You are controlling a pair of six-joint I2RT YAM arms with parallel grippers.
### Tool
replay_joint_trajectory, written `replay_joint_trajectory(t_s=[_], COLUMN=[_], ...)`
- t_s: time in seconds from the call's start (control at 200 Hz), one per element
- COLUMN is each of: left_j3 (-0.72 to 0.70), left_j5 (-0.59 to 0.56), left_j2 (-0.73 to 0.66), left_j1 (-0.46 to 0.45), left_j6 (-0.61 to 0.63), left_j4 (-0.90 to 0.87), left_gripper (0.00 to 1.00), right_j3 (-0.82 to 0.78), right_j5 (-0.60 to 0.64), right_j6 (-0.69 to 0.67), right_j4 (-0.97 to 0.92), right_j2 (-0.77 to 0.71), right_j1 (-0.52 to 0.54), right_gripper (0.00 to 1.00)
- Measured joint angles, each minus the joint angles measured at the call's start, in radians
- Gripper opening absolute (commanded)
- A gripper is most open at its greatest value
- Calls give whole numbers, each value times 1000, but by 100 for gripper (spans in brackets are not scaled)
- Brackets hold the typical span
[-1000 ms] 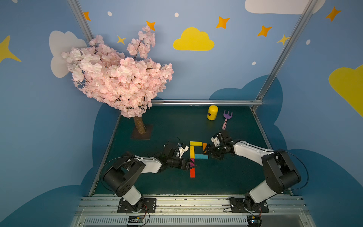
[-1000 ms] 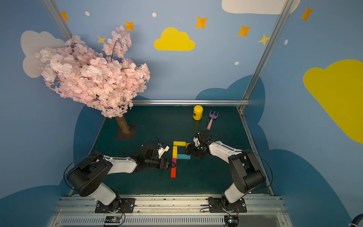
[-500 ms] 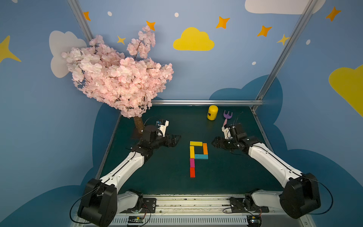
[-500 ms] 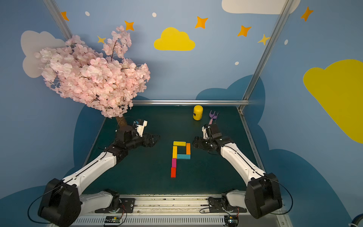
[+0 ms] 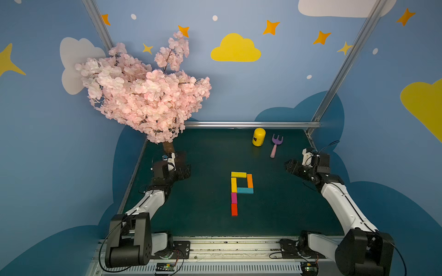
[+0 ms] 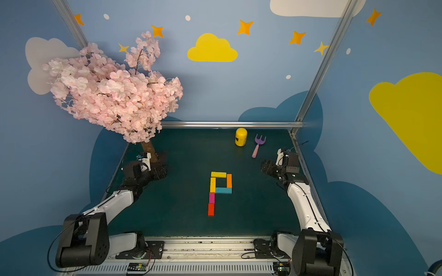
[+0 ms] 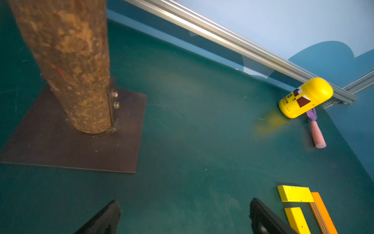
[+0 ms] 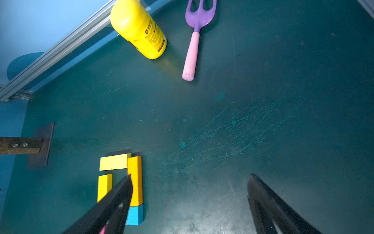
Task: Assemble the letter p with building blocks
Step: Reset both arms
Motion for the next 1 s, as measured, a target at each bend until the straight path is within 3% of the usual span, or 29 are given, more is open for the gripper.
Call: replay_joint_trajectory(t_s=[0.2, 0.34, 0.651, 1.001], left_j3=[0, -10, -25, -151], left_j5=[-51, -71, -148, -246], left_j2=[55, 112, 153, 166], left_j1=[28, 28, 26, 5], left_j6=[27, 60, 86, 139], left_j4=[84, 132, 200, 420], left_gripper=[100, 100, 100, 100], right_j3=[-296, -495, -517, -413], right_j5=[132, 180, 99, 49], right_j6=[-73, -135, -236, -284], right_j4=[384, 764, 1260, 1244], right_j2=[-73, 77, 386, 407], right_j1=[-10, -14, -11, 0], right_gripper=[89, 91, 91, 91])
